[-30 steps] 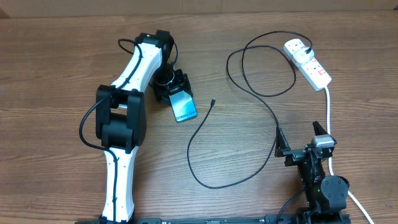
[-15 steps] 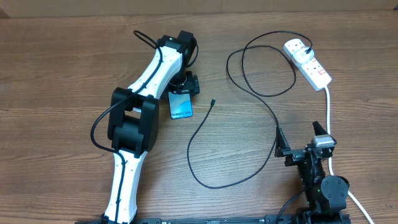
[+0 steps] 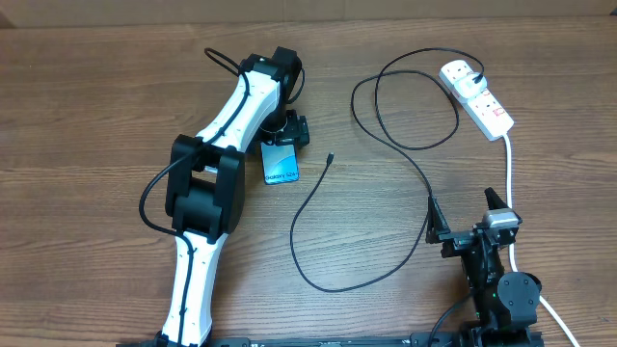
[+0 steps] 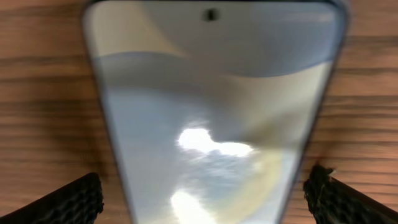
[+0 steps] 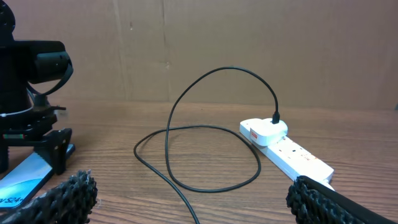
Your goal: Plug charger to phone and switch on socket
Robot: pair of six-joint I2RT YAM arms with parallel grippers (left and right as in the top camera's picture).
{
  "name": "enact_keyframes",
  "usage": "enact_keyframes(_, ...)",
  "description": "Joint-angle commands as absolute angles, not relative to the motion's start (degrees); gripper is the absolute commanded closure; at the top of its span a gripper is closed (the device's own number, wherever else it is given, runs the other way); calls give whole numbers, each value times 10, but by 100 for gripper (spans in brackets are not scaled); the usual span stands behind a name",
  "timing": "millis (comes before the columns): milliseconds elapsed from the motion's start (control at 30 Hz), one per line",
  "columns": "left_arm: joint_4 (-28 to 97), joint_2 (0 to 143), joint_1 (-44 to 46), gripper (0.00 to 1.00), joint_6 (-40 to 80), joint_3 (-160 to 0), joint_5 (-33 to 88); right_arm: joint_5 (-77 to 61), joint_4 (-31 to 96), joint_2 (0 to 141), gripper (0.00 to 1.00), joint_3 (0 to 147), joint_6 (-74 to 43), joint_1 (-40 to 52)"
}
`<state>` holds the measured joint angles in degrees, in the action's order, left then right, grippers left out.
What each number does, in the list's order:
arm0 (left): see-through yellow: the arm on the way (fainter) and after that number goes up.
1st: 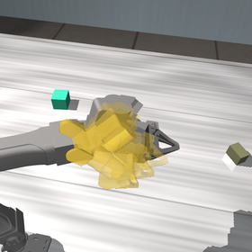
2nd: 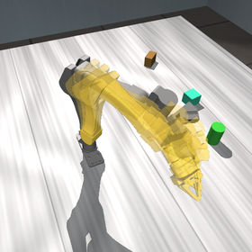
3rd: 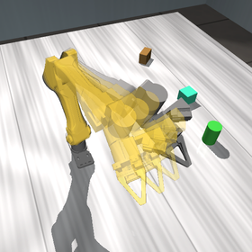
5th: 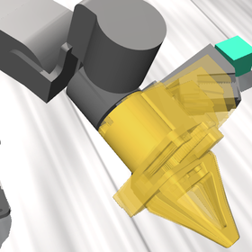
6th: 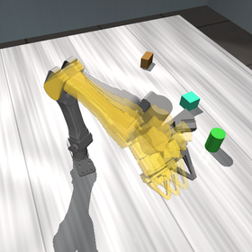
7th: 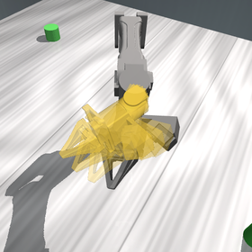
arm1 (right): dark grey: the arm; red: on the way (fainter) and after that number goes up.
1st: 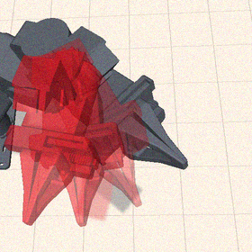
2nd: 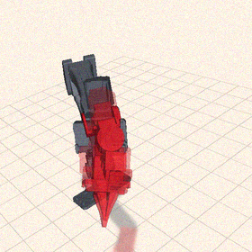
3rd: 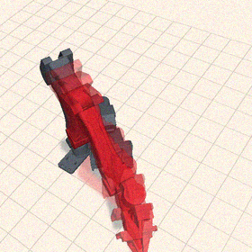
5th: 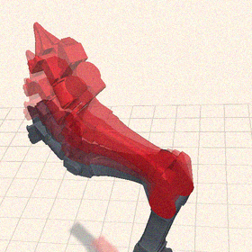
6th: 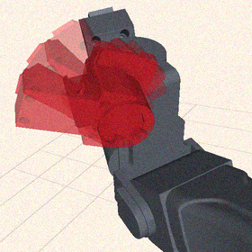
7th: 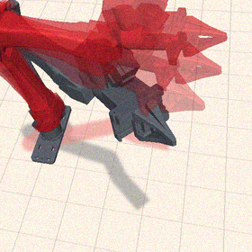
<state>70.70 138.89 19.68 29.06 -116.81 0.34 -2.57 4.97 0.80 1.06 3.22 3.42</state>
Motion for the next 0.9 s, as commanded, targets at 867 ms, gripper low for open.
enact_keyframes(867,646,1299,169,0,241,-1083,71,-26,46,5,0,5,30,32)
